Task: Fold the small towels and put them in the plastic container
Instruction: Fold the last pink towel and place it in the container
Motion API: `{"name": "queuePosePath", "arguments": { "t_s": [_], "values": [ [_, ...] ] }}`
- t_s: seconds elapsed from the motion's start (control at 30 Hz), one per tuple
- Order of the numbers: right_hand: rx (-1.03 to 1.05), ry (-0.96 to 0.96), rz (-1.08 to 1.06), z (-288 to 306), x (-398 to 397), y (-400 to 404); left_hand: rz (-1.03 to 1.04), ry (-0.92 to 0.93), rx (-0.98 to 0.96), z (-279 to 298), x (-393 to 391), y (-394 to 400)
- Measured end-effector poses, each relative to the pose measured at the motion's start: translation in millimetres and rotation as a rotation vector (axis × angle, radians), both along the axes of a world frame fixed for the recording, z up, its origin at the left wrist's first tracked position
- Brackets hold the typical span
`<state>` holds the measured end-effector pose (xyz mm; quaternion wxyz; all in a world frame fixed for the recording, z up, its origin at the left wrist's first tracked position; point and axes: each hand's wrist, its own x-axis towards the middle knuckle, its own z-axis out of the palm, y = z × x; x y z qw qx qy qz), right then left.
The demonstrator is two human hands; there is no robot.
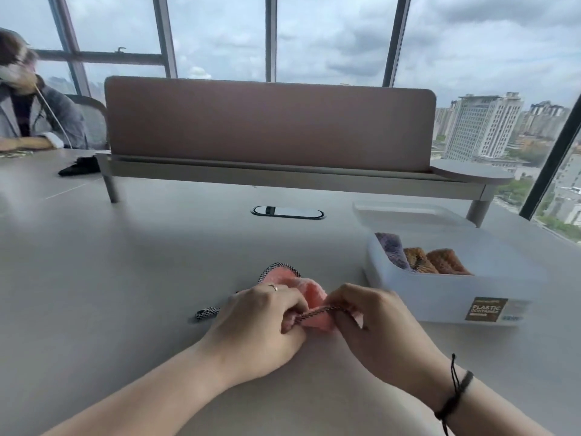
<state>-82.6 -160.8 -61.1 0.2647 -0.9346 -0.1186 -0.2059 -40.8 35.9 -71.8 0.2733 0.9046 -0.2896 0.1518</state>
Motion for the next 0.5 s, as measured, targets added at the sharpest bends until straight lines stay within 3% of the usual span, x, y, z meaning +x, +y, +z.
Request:
{"name": "queuePosePath", "arguments": {
  "t_s": [0.27, 0.43, 0.5],
  "values": [
    [0.259, -0.267, -0.074, 10.8, 3.0, -11.1, 0.216, -0.071, -0.183, 14.0, 8.5, 7.8],
    [0.414, -0.247, -0.085, 18.6, 2.7, -13.2, 0.232, 0.209, -0.627, 17.3, 24.8, 9.2],
    [0.461, -0.212, -0.086, 19.9, 3.8, -16.5, 0.231, 0.305, -0.724, 16.9, 30.4, 10.6]
  ]
}}
